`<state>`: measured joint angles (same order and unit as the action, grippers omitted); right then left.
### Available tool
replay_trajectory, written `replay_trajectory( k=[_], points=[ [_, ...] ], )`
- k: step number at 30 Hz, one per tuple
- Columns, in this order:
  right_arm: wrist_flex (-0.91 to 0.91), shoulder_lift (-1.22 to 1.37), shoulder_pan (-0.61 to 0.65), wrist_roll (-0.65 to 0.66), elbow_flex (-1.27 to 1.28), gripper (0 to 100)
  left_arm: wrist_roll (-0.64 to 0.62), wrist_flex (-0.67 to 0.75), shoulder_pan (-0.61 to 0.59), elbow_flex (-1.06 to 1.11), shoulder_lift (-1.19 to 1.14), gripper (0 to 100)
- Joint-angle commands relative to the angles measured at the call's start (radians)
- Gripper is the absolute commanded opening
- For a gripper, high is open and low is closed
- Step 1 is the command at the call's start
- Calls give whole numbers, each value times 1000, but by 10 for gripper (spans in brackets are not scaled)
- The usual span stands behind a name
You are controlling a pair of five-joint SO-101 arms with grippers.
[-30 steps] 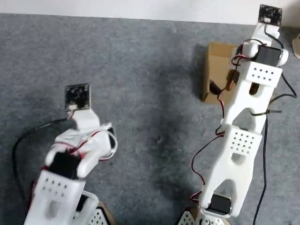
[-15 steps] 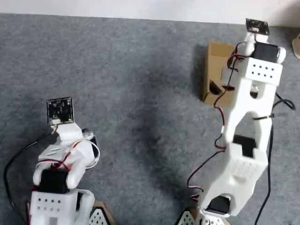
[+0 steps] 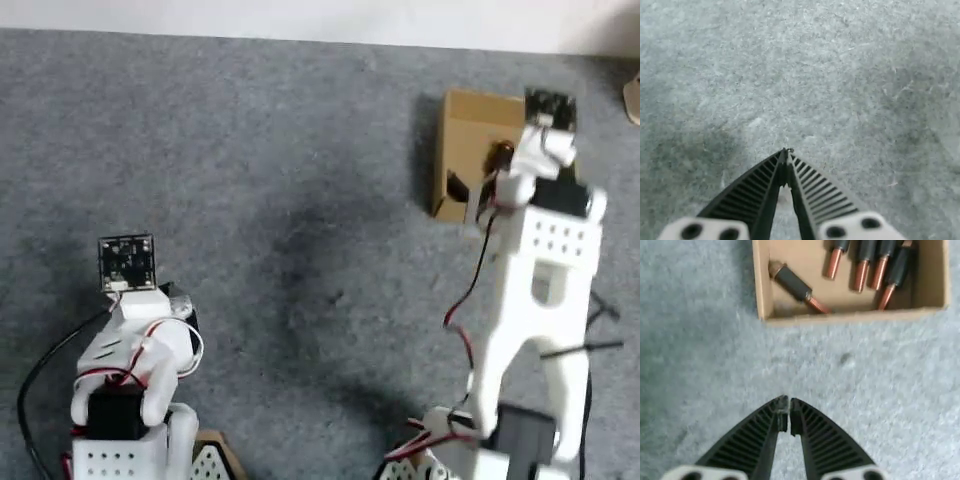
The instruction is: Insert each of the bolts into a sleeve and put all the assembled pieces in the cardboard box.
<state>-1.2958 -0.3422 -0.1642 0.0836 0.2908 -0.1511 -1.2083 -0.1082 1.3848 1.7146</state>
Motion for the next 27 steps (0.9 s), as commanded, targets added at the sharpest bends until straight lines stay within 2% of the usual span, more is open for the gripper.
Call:
replay_trajectory(
  k=[1,15,18,22,27],
  points=[
    [85,-154,7,11,165,5,11,-15,-7,21,97,6],
    [305,-450,7,51,688,5,11,-55,-13,131,114,6],
    [323,-518,5,51,765,5,12,-52,-53,174,114,6],
    [323,-630,5,51,862,5,135,-54,-127,228,114,6],
    [323,-819,5,51,1006,5,137,-54,-199,305,114,6]
  ],
)
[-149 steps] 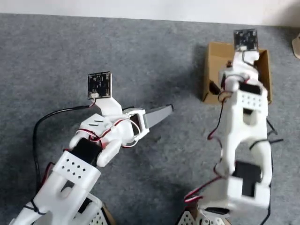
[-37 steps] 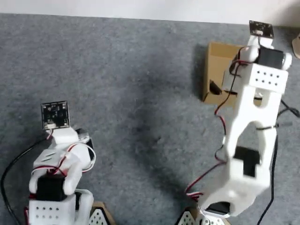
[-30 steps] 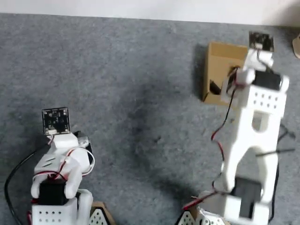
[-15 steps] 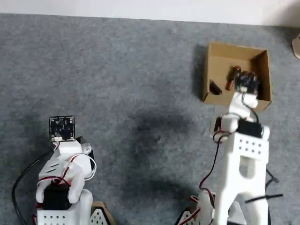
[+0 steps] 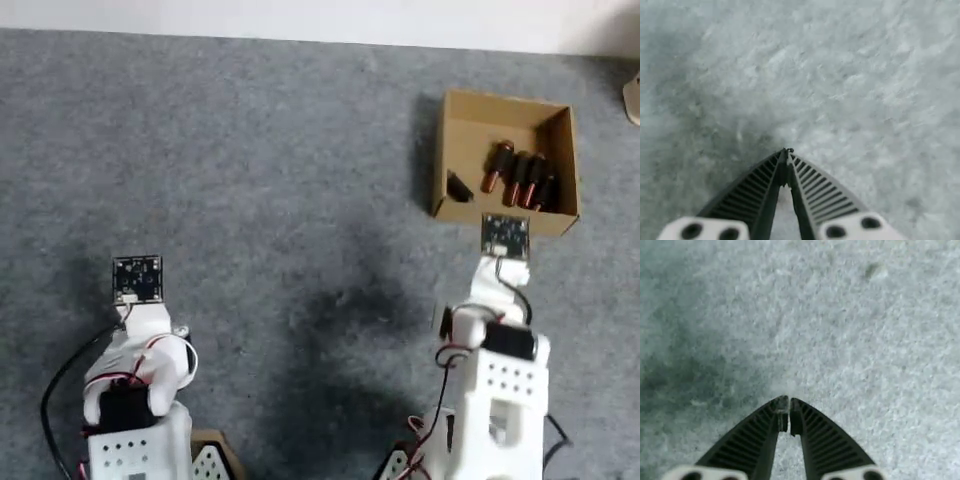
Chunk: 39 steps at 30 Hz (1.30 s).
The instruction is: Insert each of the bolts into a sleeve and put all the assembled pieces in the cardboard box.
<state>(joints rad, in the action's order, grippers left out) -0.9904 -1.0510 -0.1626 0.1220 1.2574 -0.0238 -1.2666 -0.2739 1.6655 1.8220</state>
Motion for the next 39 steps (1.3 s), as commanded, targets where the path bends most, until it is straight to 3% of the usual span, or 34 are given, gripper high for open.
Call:
replay_trajectory(
  k=[1,13,25,39],
  points=[
    [18,-156,7,12,68,5,9,-2,-35,30,4,6],
    [-53,-808,-50,6,559,6,8,-80,-44,30,1,6],
    [-254,-788,-97,11,541,6,6,-80,-41,30,1,6],
    [-254,-788,-101,11,545,6,6,-80,-41,30,1,6]
  ],
)
